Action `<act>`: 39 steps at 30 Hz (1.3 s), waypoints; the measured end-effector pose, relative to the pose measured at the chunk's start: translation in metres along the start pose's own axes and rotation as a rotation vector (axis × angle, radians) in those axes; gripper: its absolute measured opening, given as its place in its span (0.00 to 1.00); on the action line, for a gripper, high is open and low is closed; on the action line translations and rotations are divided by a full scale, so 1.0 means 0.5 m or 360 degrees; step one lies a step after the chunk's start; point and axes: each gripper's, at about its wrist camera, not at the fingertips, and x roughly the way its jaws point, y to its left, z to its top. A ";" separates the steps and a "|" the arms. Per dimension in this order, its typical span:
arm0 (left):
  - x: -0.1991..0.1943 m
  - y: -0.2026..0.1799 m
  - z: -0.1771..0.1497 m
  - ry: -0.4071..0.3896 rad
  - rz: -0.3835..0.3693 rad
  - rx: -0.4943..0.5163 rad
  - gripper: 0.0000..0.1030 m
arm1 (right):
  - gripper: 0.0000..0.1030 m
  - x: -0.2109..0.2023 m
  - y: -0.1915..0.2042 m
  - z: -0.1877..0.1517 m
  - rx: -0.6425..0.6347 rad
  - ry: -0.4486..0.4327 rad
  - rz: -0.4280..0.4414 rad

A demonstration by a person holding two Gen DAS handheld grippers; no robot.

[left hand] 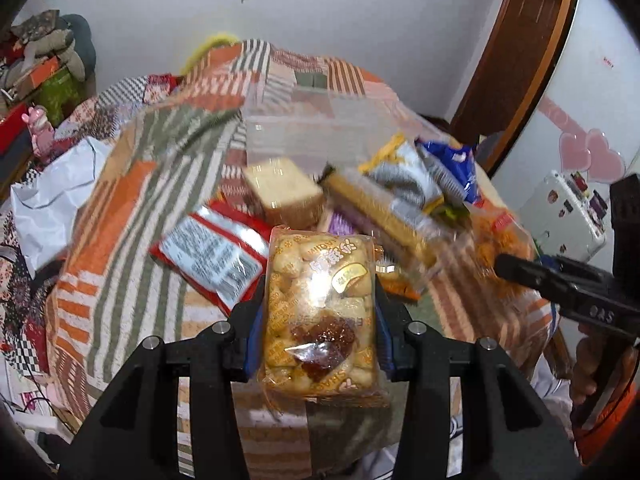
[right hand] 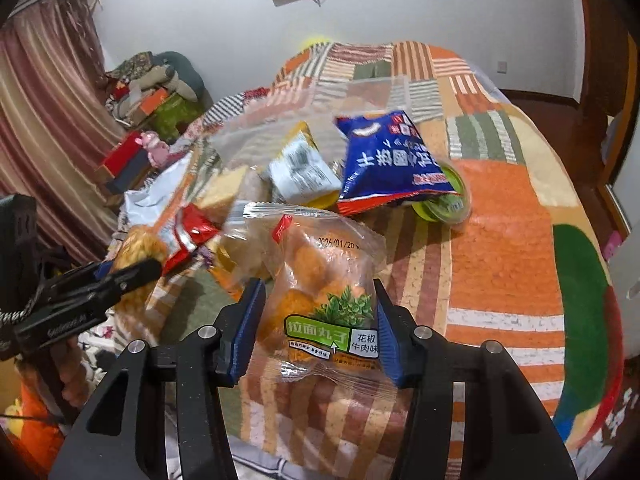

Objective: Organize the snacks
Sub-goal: 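Carry both bags into the clear plastic box and open both tools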

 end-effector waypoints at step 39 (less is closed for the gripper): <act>0.016 -0.013 0.276 -0.0376 -0.0003 -0.0025 0.43 | 0.47 -0.002 0.018 0.212 -0.0117 -0.0435 -0.0035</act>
